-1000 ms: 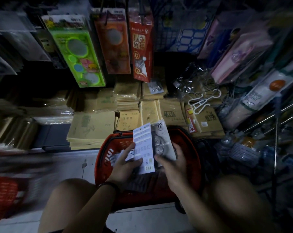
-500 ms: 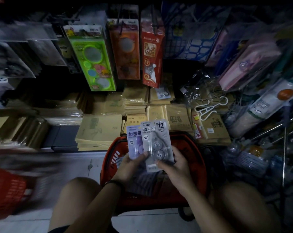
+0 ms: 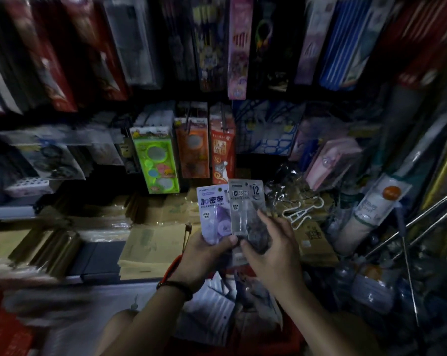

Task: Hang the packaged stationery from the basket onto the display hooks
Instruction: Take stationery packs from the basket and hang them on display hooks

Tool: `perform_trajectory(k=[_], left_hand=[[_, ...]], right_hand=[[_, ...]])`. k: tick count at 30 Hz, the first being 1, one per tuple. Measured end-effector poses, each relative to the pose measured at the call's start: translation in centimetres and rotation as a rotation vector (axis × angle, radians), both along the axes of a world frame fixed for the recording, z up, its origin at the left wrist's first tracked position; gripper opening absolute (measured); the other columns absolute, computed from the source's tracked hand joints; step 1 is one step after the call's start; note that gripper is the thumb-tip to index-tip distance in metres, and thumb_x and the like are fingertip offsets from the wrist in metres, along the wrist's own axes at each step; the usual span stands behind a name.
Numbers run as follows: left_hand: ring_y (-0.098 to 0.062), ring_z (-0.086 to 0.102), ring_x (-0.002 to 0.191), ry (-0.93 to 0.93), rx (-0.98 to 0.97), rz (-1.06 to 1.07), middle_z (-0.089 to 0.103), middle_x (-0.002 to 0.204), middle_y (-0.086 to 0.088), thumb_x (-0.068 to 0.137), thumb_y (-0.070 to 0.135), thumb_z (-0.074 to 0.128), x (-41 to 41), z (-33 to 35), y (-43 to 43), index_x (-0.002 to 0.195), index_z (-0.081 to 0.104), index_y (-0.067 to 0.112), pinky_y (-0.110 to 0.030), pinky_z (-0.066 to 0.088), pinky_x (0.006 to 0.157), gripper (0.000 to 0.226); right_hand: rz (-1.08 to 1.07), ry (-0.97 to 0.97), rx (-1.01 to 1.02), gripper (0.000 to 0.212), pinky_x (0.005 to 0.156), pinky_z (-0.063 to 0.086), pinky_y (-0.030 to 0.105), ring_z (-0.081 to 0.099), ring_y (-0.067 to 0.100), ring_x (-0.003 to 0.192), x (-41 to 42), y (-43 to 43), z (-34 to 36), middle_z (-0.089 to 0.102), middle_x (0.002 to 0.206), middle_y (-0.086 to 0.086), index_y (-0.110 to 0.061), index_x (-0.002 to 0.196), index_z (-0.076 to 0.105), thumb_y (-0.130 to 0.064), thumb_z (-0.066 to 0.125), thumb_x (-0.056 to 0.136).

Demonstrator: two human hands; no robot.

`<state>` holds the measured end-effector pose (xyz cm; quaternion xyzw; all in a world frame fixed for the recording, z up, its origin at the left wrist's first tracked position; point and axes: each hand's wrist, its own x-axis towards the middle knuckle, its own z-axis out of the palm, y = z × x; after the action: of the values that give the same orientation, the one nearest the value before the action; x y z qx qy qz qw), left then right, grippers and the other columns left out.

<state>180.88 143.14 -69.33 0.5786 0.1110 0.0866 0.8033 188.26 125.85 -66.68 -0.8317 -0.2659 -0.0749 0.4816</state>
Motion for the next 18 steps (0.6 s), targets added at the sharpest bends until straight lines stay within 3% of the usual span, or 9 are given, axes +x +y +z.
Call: perform_trajectory(k=[2,5,8,12,14,16,18], left_hand=[[-0.037,0.073,0.121,-0.043,0.047,-0.013,0.074,0.134,-0.016,0.1,0.029,0.078,0.6,2.7,-0.2,0.138,0.068,0.019,-0.039,0.063,0.091,0.041],[-0.035,0.076,0.114,-0.069,0.095,-0.009,0.077,0.128,-0.016,0.097,0.031,0.079,1.7,7.0,-0.9,0.131,0.072,0.021,-0.039,0.063,0.087,0.036],[-0.044,0.074,0.115,-0.092,0.092,-0.015,0.076,0.127,-0.021,0.095,0.022,0.077,2.9,11.1,-1.7,0.13,0.071,0.018,-0.055,0.062,0.094,0.035],[-0.041,0.076,0.112,-0.148,0.189,-0.054,0.077,0.124,-0.018,0.096,0.017,0.078,4.7,17.6,-2.3,0.127,0.071,0.02,-0.049,0.065,0.088,0.032],[-0.038,0.076,0.113,-0.187,0.24,-0.042,0.078,0.125,-0.015,0.094,0.016,0.08,6.0,21.1,-2.6,0.129,0.07,0.018,-0.053,0.065,0.092,0.037],[-0.036,0.077,0.113,-0.231,0.275,-0.021,0.079,0.123,-0.013,0.086,0.019,0.085,7.6,24.6,-3.0,0.13,0.069,0.015,-0.057,0.063,0.095,0.047],[-0.034,0.078,0.111,-0.282,0.332,0.023,0.08,0.12,-0.011,0.082,0.019,0.089,9.5,28.0,-3.6,0.127,0.07,0.014,-0.058,0.062,0.096,0.049]], right_hand=[[0.005,0.003,0.055,0.073,0.102,0.056,0.041,0.059,0.013,0.125,0.8,-0.5,2.3,0.057,0.131,-0.007,-0.022,0.147,0.059,-0.033,0.087,0.08],[-0.025,-0.014,0.134,0.074,0.096,0.059,0.036,0.061,0.006,0.12,1.9,-1.5,5.7,0.061,0.128,-0.01,-0.032,0.143,0.059,-0.04,0.089,0.076],[-0.056,-0.079,0.152,0.079,0.096,0.057,0.023,0.057,-0.002,0.119,3.4,-2.5,9.6,0.056,0.127,-0.017,-0.036,0.145,0.054,-0.056,0.081,0.073],[-0.123,-0.212,0.141,0.077,0.088,0.04,-0.002,0.051,-0.011,0.108,5.8,-4.2,15.6,0.052,0.121,-0.017,-0.031,0.14,0.057,-0.059,0.08,0.072],[-0.147,-0.303,0.119,0.075,0.088,0.038,-0.001,0.05,-0.006,0.108,7.1,-5.3,19.0,0.051,0.122,-0.015,-0.032,0.142,0.055,-0.052,0.083,0.075],[-0.174,-0.37,0.112,0.075,0.091,0.044,0.012,0.053,-0.003,0.106,8.4,-6.5,22.2,0.051,0.123,-0.015,-0.035,0.143,0.054,-0.048,0.085,0.077],[-0.186,-0.417,0.108,0.075,0.088,0.044,0.007,0.052,-0.009,0.103,9.9,-7.7,25.2,0.048,0.123,-0.017,-0.038,0.144,0.052,-0.048,0.085,0.077]])
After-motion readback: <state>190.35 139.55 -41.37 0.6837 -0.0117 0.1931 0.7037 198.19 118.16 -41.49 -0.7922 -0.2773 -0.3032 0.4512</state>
